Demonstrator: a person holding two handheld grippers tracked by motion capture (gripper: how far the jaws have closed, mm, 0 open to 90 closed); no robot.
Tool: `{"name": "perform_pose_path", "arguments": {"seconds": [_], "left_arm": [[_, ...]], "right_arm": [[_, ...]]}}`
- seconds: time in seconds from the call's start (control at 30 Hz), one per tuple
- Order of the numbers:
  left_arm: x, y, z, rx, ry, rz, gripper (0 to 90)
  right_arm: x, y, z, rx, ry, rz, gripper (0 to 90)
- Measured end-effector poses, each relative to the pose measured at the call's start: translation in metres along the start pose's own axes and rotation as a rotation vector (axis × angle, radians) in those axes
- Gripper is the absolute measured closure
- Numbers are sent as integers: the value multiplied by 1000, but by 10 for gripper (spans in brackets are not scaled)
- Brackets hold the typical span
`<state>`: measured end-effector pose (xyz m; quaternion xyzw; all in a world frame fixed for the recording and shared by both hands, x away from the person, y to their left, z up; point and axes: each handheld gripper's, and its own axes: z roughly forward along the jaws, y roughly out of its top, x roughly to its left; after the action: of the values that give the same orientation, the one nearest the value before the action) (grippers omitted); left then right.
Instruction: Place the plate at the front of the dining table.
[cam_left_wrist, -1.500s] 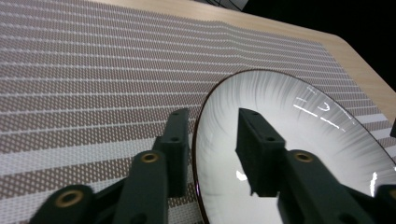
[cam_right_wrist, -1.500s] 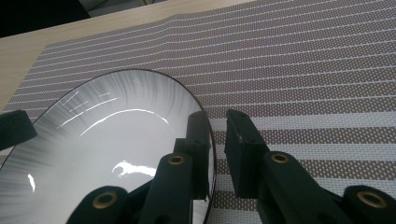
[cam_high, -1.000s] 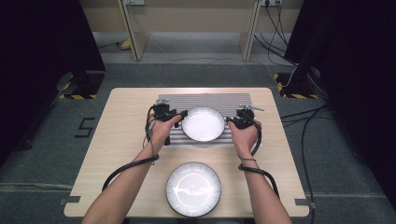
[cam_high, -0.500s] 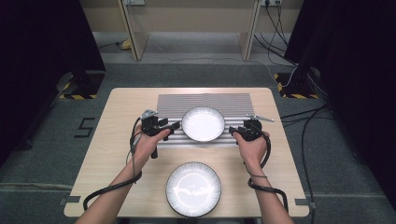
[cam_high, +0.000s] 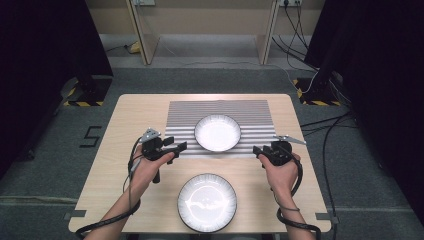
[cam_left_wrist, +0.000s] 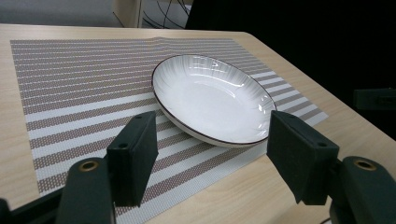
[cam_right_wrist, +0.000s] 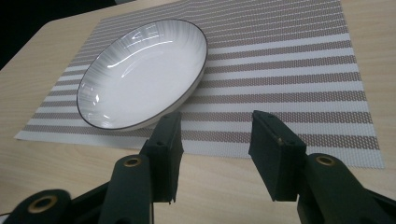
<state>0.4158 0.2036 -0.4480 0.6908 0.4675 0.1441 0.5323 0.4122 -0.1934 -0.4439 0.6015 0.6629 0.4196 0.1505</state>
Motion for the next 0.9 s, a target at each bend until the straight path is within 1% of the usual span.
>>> {"name": "perform_pose_path", "arguments": {"seconds": [0.1,0.2,0.33,0.37,0.4,0.47,0.53,0.6,0.73,0.8,0.9], "left_arm": [[-1,-3,-8,-2,-4,10,332],[-2,-6,-16,-10,-11,14,332],[1,-11,-27,-19,-9,17,332],[3,-13,-30,-22,-6,14,332],[4,-15,-33,-24,-7,8,332],[7,-22,-40,-30,-9,-15,332],[10,-28,-46,-35,-4,-16,333],[13,-34,-52,-37,3,-26,334],[19,-43,-60,-27,20,-23,334],[20,-46,-63,-23,23,-17,334],[22,-51,-69,-16,30,-3,334]], "right_arm": [[-2,-5,-7,-2,-2,-4,540],[-2,-6,-10,-7,-1,-7,539],[-5,-10,-17,-7,-2,-6,537],[-8,-12,-20,-11,-7,-12,536],[-8,-12,-20,-11,-7,-12,536],[-12,-16,-24,-14,-9,-5,536],[-16,-20,-28,-15,-18,0,536],[-20,-24,-31,-15,-23,6,536],[-27,-32,-37,-10,-34,8,537],[-31,-37,-40,-19,-42,11,538],[-35,-41,-44,-16,-44,8,538]]}}
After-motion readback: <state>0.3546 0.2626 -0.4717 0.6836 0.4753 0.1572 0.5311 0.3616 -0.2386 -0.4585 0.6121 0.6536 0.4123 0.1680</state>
